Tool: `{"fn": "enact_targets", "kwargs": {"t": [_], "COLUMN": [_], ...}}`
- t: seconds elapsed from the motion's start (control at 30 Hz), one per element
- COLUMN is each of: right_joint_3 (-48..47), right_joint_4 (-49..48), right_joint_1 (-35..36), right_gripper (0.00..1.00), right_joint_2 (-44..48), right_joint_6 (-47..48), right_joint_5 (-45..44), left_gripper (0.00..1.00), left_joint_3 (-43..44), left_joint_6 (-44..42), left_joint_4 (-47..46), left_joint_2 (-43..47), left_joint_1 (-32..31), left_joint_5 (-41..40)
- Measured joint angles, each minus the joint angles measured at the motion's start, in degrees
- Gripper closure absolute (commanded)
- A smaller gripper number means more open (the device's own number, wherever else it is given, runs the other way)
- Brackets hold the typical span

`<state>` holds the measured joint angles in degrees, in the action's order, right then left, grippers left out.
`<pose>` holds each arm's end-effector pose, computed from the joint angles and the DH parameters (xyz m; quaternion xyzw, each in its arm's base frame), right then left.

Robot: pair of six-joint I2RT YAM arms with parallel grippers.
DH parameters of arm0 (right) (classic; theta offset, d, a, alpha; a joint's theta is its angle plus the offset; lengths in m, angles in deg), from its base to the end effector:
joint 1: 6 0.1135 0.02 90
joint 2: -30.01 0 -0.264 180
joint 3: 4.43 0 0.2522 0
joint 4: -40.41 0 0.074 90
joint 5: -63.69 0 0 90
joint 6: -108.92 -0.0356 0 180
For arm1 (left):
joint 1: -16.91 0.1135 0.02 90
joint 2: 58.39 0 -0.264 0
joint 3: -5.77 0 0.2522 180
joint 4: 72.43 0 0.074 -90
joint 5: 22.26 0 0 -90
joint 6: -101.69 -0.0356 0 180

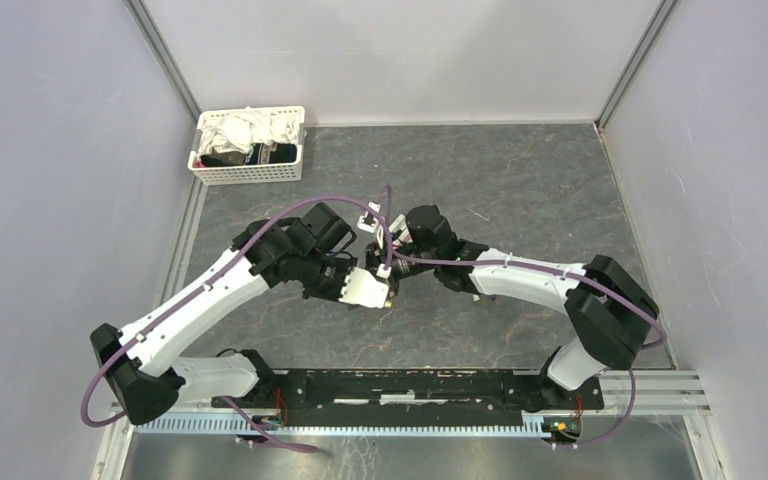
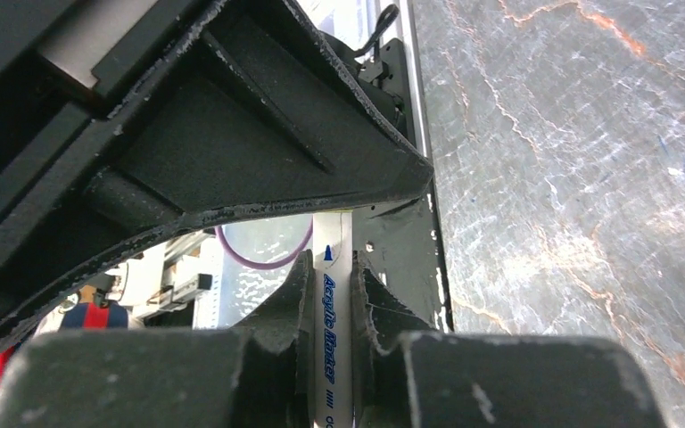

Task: Open the pen caps
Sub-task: Open the pen cap from the pen, then place the pen at the center of the board, then place the pen cap at the center of the board.

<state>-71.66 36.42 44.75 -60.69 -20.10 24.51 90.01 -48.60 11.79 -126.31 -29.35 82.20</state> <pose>0.1972 0.2850 0.2449 -0.3218 0.7084 0.6162 0.1222 0.1344 -0.1533 0.3285 0.7948 0.5629 -0.0994 0.2038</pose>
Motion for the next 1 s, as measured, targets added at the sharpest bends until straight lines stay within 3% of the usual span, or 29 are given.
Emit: {"fn": "enact_targets", "kwargs": {"t": [0.2, 0.4, 0.57, 0.73, 1.0], "right_joint_3": [0.4, 6.9, 9.5, 9.5, 10.8], "right_joint_4": [7.3, 21.6, 28.8, 32.1, 32.6], "right_joint_1": [-1.1, -5.0, -6.0, -9.4, -16.2], "right_gripper": [1.00, 1.00, 1.00, 1.00, 1.00], "right_joint_2": [3.0, 9.7, 12.5, 15.2, 19.6], "right_joint_6": [8.4, 16.2, 19.6, 20.4, 18.2], "right_joint_5": [-5.0, -11.1, -16.1, -25.2, -46.3], "left_gripper": [0.98, 0.98, 0.98, 0.98, 0.97], "left_joint_3": [-1.6, -2.2, -2.3, -2.6, -2.6], "left_joint_6": [-2.7, -9.7, -11.7, -9.9, 0.1], "left_joint_4": [-3.8, 0.2, -0.8, -7.0, -21.6], "left_joint_2": [-1.4, -5.8, -9.9, -15.0, -31.1], "left_joint_1": [2.0, 16.7, 21.2, 21.6, 23.8], "left_joint_5": [0.0, -4.7, -5.4, -5.0, -5.2]}}
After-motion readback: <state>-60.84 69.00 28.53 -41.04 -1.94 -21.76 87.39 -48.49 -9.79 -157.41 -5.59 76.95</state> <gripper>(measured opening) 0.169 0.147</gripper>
